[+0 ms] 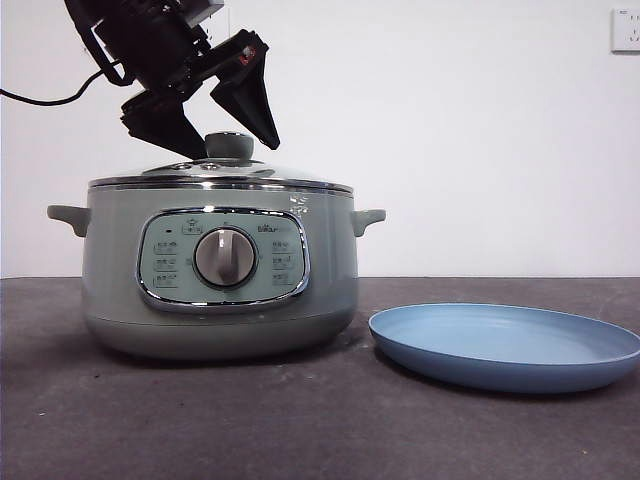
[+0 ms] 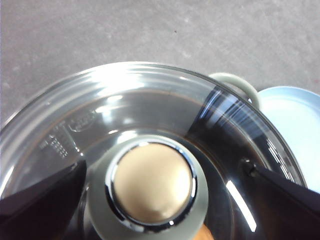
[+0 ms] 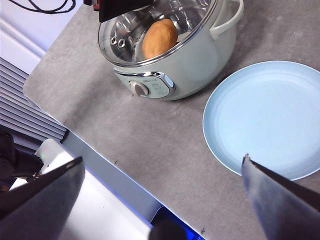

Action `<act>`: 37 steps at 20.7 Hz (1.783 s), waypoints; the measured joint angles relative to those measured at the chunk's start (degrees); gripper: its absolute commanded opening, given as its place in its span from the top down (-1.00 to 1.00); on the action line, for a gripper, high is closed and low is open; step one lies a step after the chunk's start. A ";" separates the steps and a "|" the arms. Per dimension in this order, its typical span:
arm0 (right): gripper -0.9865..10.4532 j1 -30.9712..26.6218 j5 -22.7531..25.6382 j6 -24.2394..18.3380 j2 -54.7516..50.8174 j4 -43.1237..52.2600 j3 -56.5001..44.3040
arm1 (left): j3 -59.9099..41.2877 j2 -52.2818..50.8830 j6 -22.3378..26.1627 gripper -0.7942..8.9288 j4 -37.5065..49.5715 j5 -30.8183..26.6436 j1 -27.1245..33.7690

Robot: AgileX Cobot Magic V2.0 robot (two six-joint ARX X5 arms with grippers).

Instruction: Take the potato out from the steamer,put the potato on the plate,close the lid

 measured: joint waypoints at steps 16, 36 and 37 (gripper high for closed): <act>-0.22 0.00 0.02 0.00 0.33 0.00 0.00 | 0.31 -0.74 0.96 0.86 -1.62 -0.94 0.07; -0.22 14.64 3.32 12.74 16.90 20.96 5.09 | 4.85 -31.21 -0.57 0.86 -28.11 -3.76 4.79; -0.22 16.11 4.68 13.00 18.67 21.18 6.47 | 4.85 -32.52 -0.57 0.86 -29.46 -4.24 4.98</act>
